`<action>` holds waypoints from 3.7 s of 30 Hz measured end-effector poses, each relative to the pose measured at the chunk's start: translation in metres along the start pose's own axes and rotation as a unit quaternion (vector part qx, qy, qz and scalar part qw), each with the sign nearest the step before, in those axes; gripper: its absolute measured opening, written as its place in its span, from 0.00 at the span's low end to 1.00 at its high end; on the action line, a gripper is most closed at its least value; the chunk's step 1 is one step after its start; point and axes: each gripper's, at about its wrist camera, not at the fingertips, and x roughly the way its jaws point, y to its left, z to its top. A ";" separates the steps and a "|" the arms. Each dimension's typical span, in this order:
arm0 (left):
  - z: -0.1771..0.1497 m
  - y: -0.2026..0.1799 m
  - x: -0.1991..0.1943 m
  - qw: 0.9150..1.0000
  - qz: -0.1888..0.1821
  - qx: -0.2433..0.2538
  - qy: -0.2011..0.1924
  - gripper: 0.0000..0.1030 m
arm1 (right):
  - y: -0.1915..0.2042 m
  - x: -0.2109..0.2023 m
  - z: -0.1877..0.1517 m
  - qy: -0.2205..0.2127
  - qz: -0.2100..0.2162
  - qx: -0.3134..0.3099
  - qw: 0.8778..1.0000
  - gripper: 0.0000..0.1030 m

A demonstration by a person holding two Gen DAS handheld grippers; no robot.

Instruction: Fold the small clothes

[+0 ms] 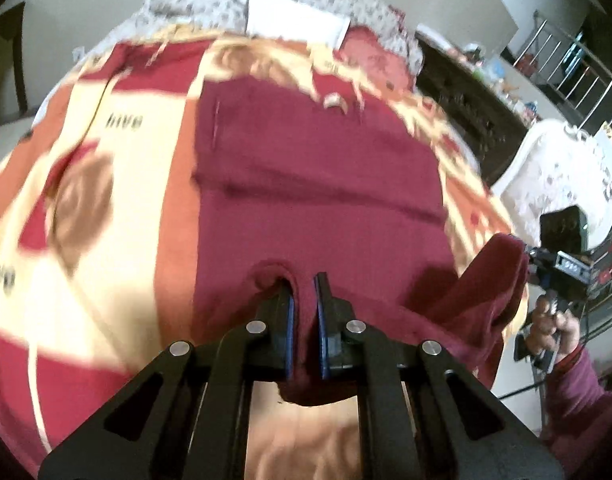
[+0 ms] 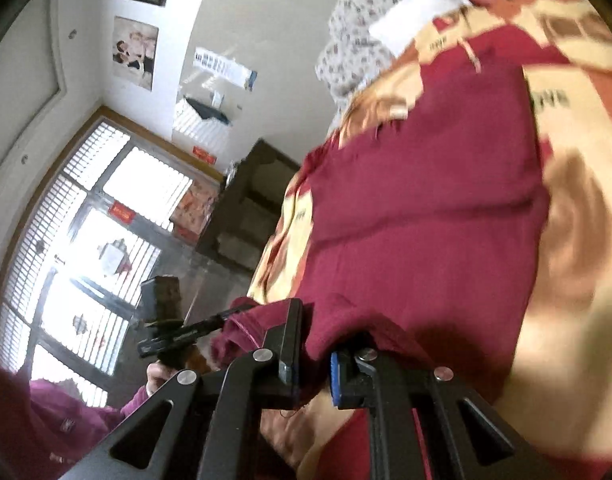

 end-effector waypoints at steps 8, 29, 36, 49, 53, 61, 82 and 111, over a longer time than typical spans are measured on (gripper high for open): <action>0.098 0.002 0.054 0.998 0.017 0.014 -0.055 0.08 | -0.037 0.013 0.088 -0.049 -0.023 0.003 0.999 0.10; 0.185 0.051 0.134 0.996 0.014 -0.080 -0.027 0.10 | -0.073 0.036 0.186 -0.071 -0.126 -0.015 0.989 0.70; 0.186 0.046 0.120 0.997 0.009 -0.071 -0.020 0.24 | -0.054 0.030 0.187 -0.068 -0.117 -0.021 0.991 0.70; 0.195 0.040 0.109 0.995 0.030 -0.075 -0.063 0.75 | -0.085 0.118 0.192 0.002 -0.241 -0.080 0.967 0.63; 0.188 0.027 0.126 0.995 0.067 -0.044 -0.054 0.75 | -0.081 0.124 0.202 -0.009 -0.262 -0.094 0.960 0.63; 0.182 0.028 0.167 0.989 0.142 -0.024 -0.042 0.75 | -0.059 0.094 0.191 -0.018 -0.281 -0.104 0.954 0.63; 0.180 0.037 0.185 0.982 0.185 -0.018 -0.016 0.75 | -0.037 0.083 0.184 -0.021 -0.313 -0.127 0.941 0.61; 0.105 0.058 0.115 0.981 0.174 -0.079 -0.013 0.75 | -0.026 0.108 0.134 0.034 -0.308 -0.100 0.946 0.61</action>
